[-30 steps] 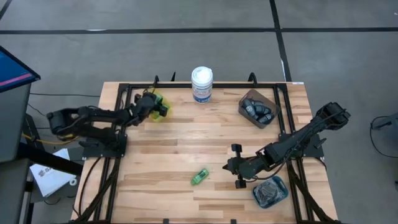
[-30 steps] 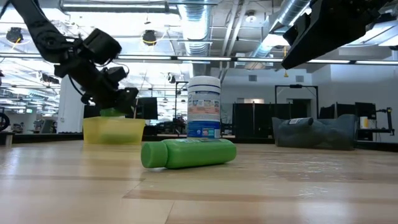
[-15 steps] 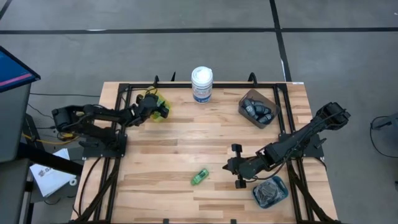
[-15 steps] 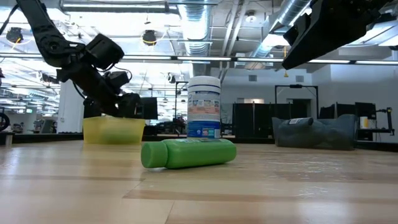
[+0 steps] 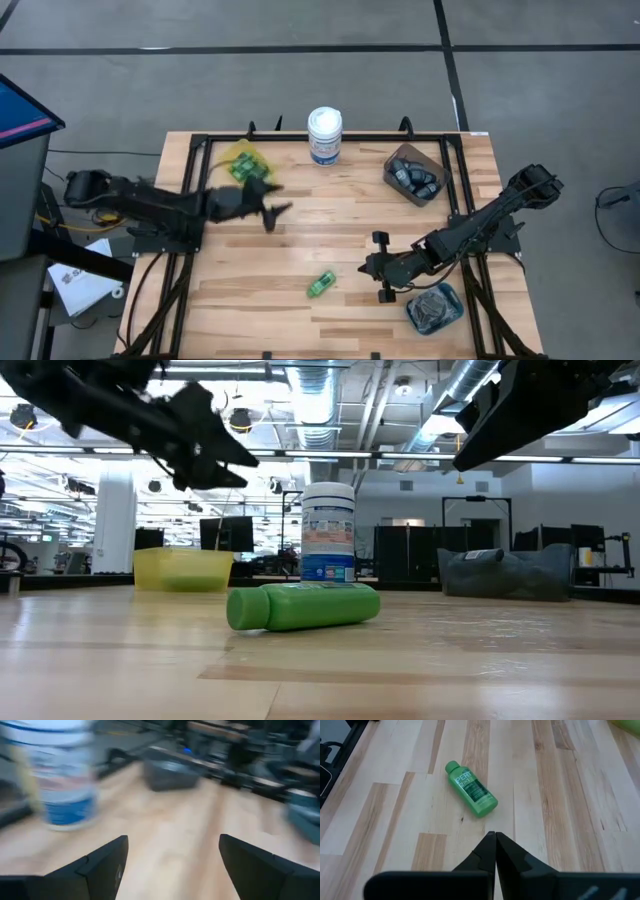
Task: Pick & Place Travel size toiletries
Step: Put the green shampoo into the yellow bin, then return to Home Position
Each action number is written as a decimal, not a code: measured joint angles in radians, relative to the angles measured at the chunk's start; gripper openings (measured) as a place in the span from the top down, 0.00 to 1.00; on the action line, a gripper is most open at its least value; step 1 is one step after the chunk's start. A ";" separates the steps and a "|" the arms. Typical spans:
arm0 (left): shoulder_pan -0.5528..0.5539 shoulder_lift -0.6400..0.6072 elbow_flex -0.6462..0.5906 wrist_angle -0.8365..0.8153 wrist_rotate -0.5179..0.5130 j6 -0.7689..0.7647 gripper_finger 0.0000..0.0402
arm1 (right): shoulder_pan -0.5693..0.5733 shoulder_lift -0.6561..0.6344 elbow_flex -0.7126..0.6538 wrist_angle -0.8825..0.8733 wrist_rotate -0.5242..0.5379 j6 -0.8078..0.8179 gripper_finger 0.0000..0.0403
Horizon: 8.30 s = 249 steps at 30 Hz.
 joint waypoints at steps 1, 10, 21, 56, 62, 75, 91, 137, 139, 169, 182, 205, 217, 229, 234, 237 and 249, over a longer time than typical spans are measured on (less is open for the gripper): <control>-0.053 0.014 0.006 0.003 -0.018 -0.016 0.24 | 0.000 0.000 0.000 0.000 0.000 0.000 1.00; -0.418 0.242 0.094 0.024 -0.253 -0.148 0.25 | 0.000 0.000 0.000 0.031 0.000 0.003 1.00; -0.491 0.675 0.386 0.036 -0.295 -0.171 0.25 | 0.007 0.000 0.000 0.046 -0.001 0.044 1.00; -0.543 1.034 0.564 -0.033 -0.361 -0.335 0.63 | 0.037 0.060 0.000 0.078 0.000 0.033 1.00; -0.536 0.945 0.532 -0.090 -0.367 -0.240 0.58 | 0.037 0.059 0.000 0.076 0.000 0.017 1.00; -0.355 0.236 0.088 -0.197 -0.637 -0.117 0.61 | 0.022 0.059 0.000 0.075 0.000 0.010 1.00; 0.323 -0.307 -0.202 -0.133 -0.356 0.072 0.59 | -0.030 0.059 0.000 0.071 0.000 0.007 1.00; 0.375 -0.423 -0.186 0.018 0.107 0.021 0.73 | -0.068 0.025 0.004 0.232 -0.001 -0.204 1.00; 0.338 -0.520 -0.185 -0.058 0.107 -0.001 0.86 | -0.084 -0.012 0.008 0.232 -0.001 -0.248 1.00; -0.107 -0.915 -0.185 -0.413 -0.135 0.039 1.00 | -0.601 -1.117 -0.555 0.443 -0.057 -0.407 1.00; -0.140 -1.094 -0.265 -0.563 -0.134 -0.020 1.00 | -0.666 -1.234 -0.762 0.475 -0.058 -0.309 1.00; -0.142 -1.085 -0.367 -0.389 0.254 0.067 1.00 | -0.670 -1.244 -0.838 0.345 -0.236 -0.278 1.00; -0.142 -1.085 -0.367 -0.383 0.249 0.092 1.00 | -0.669 -1.244 -0.839 0.307 -0.235 -0.304 1.00; -0.142 -1.085 -0.368 -0.377 0.249 0.091 1.00 | -0.668 -1.244 -0.839 0.302 -0.233 -0.289 1.00; -0.142 -1.085 -0.368 -0.377 0.249 0.091 1.00 | -0.668 -1.244 -0.840 0.302 -0.232 -0.289 1.00; -0.142 -1.085 -0.368 -0.376 0.249 0.091 1.00 | -0.668 -1.244 -0.840 0.302 -0.232 -0.289 1.00; -0.142 -1.085 -0.368 -0.376 0.250 0.091 1.00 | -0.668 -1.244 -0.840 0.302 -0.232 -0.288 1.00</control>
